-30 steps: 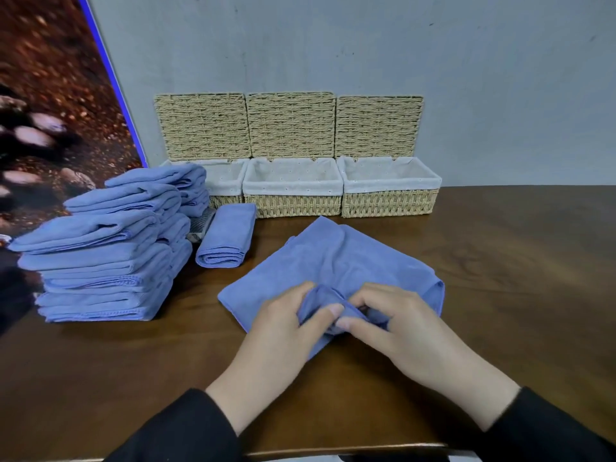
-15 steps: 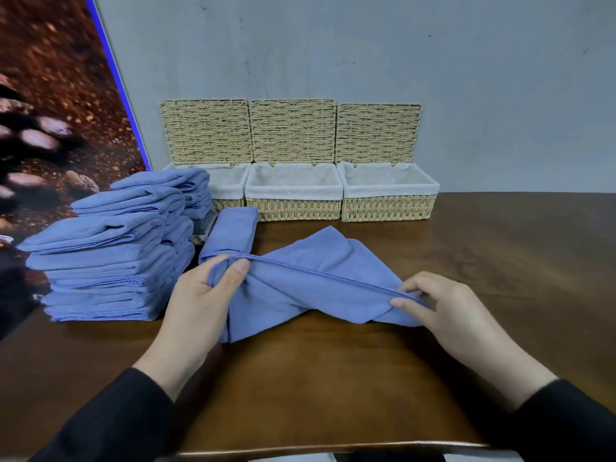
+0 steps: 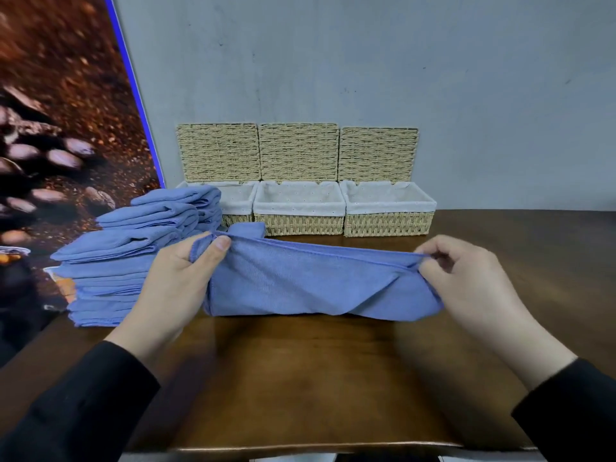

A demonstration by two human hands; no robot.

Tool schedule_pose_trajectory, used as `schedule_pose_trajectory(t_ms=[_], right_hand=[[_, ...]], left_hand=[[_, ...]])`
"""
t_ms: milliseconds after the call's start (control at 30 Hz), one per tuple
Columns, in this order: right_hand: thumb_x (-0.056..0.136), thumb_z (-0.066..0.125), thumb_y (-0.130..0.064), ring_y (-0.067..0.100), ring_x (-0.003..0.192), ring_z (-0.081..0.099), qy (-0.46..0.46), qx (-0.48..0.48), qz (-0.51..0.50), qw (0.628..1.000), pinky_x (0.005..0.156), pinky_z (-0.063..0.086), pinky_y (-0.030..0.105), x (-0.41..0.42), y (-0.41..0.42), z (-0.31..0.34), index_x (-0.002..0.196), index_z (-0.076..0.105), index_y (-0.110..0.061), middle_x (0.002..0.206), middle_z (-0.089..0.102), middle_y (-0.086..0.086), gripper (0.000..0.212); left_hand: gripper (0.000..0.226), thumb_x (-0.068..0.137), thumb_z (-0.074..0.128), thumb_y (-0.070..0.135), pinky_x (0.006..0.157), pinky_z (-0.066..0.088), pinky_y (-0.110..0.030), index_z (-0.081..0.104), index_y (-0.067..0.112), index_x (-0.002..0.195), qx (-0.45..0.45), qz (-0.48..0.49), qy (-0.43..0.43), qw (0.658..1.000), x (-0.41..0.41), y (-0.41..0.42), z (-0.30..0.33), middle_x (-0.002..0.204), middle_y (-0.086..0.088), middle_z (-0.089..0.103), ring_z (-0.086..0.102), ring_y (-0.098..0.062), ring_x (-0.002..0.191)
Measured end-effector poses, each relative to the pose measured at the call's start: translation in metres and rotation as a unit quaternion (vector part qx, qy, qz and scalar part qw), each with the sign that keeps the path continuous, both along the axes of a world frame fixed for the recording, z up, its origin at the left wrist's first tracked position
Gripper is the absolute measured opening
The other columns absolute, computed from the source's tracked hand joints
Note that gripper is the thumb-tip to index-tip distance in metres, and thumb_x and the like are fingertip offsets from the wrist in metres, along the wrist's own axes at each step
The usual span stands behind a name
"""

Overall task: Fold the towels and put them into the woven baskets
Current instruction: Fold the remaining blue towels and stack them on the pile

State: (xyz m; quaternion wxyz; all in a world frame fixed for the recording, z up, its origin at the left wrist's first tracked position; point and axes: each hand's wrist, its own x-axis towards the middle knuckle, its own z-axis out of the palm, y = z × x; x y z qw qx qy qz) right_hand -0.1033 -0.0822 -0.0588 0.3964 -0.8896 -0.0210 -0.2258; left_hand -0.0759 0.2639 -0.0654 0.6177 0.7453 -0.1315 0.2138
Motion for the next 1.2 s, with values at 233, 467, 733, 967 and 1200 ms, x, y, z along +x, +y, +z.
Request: schedule_pose_trajectory(t_ms=[233,467,733,967,1200], right_hand=[[0.081,0.050,0.005,0.006,0.080,0.050,-0.027,-0.245,0.053,0.968,0.067,0.039,0.016,-0.004,-0.009,0.025,0.091,0.044,-0.031,0.087,0.051,-0.012,0.037],[0.094,0.036,-0.041,0.007,0.091,0.052,0.035,-0.442,0.068,0.894,0.079,0.051,0.036,-0.013,-0.030,0.045,0.086,0.058,-0.033,0.091,0.053,-0.018,0.025],[0.095,0.065,-0.036,0.012,0.061,0.056,-0.119,-0.099,-0.008,0.988,0.062,0.044,0.032,-0.030,-0.028,0.092,0.082,0.057,-0.015,0.070,0.064,0.006,0.025],[0.104,0.056,-0.019,0.000,0.044,0.048,-0.174,0.199,0.007,0.964,0.038,0.034,0.016,-0.029,-0.023,0.117,0.109,0.052,-0.025,0.060,0.063,-0.008,0.009],[0.104,0.052,-0.025,0.003,0.057,0.057,-0.099,0.090,-0.057,0.989,0.044,0.037,0.015,0.041,-0.049,0.087,0.126,0.051,-0.029,0.078,0.060,-0.005,0.023]], left_hand=[[0.042,0.100,0.059,0.030,0.047,0.041,-0.015,0.049,0.006,0.067,-0.116,0.054,-0.005,0.992,0.004,0.002,0.016,0.051,0.011,0.054,0.050,-0.002,0.049],[0.048,0.097,0.062,0.042,0.069,0.049,-0.030,0.058,-0.004,0.084,-0.142,0.056,0.009,0.988,-0.002,0.015,0.022,0.077,-0.008,0.062,0.059,-0.015,0.073],[0.051,0.099,0.061,0.044,0.070,0.048,-0.039,0.061,-0.005,0.088,-0.070,0.058,0.008,0.996,-0.002,0.012,0.051,0.078,-0.014,0.063,0.057,-0.016,0.074],[0.060,0.095,0.060,0.050,0.068,0.037,-0.034,0.052,-0.009,0.087,-0.042,0.065,-0.015,0.997,0.007,-0.009,0.086,0.080,-0.003,0.053,0.046,-0.015,0.071],[0.035,0.101,0.059,0.034,0.055,0.039,-0.026,0.066,0.006,0.082,0.102,0.082,0.020,0.991,0.076,-0.034,0.068,0.072,0.001,0.062,0.056,-0.012,0.065]])
